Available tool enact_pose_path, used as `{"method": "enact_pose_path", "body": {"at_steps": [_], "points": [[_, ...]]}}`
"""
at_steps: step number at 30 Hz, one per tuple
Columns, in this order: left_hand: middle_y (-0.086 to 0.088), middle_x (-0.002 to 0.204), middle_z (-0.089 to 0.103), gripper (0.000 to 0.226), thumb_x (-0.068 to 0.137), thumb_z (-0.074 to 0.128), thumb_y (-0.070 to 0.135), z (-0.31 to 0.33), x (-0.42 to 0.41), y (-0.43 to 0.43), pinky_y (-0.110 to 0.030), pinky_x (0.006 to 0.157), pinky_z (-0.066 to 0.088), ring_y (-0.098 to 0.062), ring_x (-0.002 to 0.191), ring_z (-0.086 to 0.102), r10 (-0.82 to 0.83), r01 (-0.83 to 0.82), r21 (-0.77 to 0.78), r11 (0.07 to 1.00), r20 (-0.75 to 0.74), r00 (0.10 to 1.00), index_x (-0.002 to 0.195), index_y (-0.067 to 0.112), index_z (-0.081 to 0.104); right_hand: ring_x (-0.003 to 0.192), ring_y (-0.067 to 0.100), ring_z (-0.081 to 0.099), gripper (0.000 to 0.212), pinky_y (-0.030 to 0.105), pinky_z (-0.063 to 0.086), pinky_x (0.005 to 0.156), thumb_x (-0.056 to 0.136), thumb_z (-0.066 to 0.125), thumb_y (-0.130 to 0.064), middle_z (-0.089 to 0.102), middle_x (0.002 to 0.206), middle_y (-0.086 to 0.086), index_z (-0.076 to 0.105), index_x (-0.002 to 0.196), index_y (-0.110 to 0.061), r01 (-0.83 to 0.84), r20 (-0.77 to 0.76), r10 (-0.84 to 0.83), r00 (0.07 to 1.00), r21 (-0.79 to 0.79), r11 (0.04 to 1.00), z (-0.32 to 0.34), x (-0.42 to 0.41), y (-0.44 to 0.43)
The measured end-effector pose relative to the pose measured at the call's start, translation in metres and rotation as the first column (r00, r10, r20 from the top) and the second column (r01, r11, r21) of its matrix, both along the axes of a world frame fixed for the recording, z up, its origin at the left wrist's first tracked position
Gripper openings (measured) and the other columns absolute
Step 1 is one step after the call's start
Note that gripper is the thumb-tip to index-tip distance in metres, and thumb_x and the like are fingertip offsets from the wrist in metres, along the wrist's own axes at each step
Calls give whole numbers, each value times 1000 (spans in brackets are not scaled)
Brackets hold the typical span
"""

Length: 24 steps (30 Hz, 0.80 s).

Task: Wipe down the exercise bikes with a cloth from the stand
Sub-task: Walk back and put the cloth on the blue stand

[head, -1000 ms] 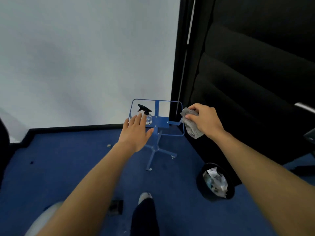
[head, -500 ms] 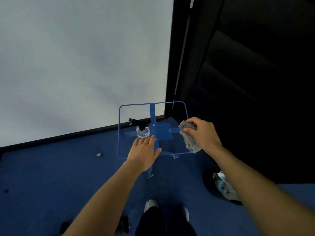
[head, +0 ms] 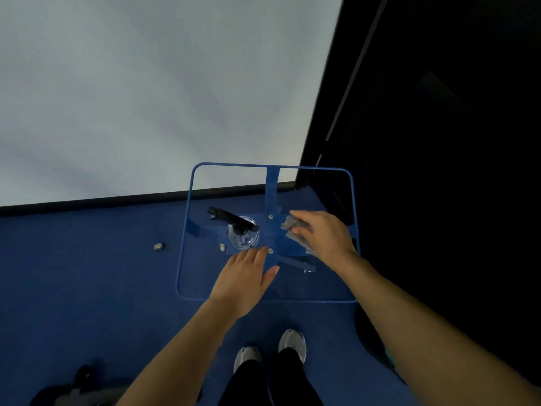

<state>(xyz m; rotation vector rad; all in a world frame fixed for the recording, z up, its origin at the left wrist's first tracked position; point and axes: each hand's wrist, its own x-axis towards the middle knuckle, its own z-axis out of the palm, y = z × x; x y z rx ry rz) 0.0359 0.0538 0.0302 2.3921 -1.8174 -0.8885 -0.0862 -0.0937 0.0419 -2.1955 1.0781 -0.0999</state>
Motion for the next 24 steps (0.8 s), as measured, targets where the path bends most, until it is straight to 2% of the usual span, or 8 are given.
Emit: {"method": "enact_pose_path", "body": {"at_steps": [3, 5, 7, 10, 12, 15, 20, 24], "points": [[-3, 144, 39, 64, 94, 16, 54, -15, 6, -5, -28, 107, 26, -19, 130, 36, -9, 8, -29, 1000, -9, 1000, 143, 14, 24, 133, 23, 36, 50, 38, 26, 111, 90, 57, -23, 43, 143, 6, 40, 137, -19, -171, -181, 191, 965, 118, 978, -43, 14, 3], [-3, 142, 42, 72, 88, 8, 58, -23, 9, -7, -27, 105, 27, -19, 128, 39, -12, 11, -29, 1000, -21, 1000, 142, 14, 28, 140, 21, 23, 52, 38, 23, 113, 93, 53, -26, 30, 151, 6, 34, 140, -18, -155, -227, 202, 953, 207, 966, -68, 15, 7], [-3, 142, 42, 71, 88, 9, 58, -32, 10, -7, -26, 105, 27, -19, 128, 39, -4, 3, -25, 1000, -42, 999, 142, 15, 29, 141, 17, 19, 48, 34, 24, 113, 95, 49, -26, 26, 153, 1, 35, 140, -17, -125, -195, 163, 967, 195, 973, -83, 13, 8], [-3, 140, 44, 86, 77, -3, 61, -41, 10, -10, -26, 104, 28, -18, 127, 41, -4, 2, -48, 999, -34, 999, 141, 15, 31, 131, 19, 34, 38, 33, 36, 102, 94, 50, -26, 43, 142, 2, 50, 130, -14, -122, -162, 125, 979, 30, 992, -87, 13, 3], [-3, 138, 46, 87, 76, -4, 60, -44, 10, -11, -26, 103, 30, -18, 125, 42, 1, -2, -48, 999, -26, 1000, 140, 15, 33, 124, 19, 38, 32, 33, 41, 92, 94, 50, -28, 48, 135, 0, 58, 120, -14, -102, -156, 95, 983, -39, 994, -88, 15, 1], [-4, 134, 49, 83, 78, -1, 60, -41, 10, -14, -27, 99, 34, -20, 121, 46, 7, -10, -65, 998, -45, 999, 137, 15, 37, 112, 18, 43, 24, 27, 40, 74, 93, 51, -28, 53, 121, -2, 67, 105, -14, -70, -158, 56, 986, -87, 994, -91, 18, 4], [-2, 140, 42, 53, 98, 24, 45, -33, 8, -13, -24, 103, 27, -18, 126, 40, -14, 12, -39, 999, -49, 999, 141, 15, 29, 109, 19, 41, 24, 29, 42, 68, 88, 59, -24, 48, 119, -1, 58, 111, -17, -23, -187, 14, 982, -43, 999, -91, 16, 10], [0, 143, 40, 51, 99, 25, 43, -28, 8, -9, -24, 104, 25, -16, 128, 37, -22, 20, -44, 999, -47, 999, 142, 16, 27, 110, 23, 38, 40, 33, 45, 66, 83, 64, -32, 41, 122, 4, 46, 116, -19, 75, -316, -78, 946, -22, 997, -90, 29, 13]]}}
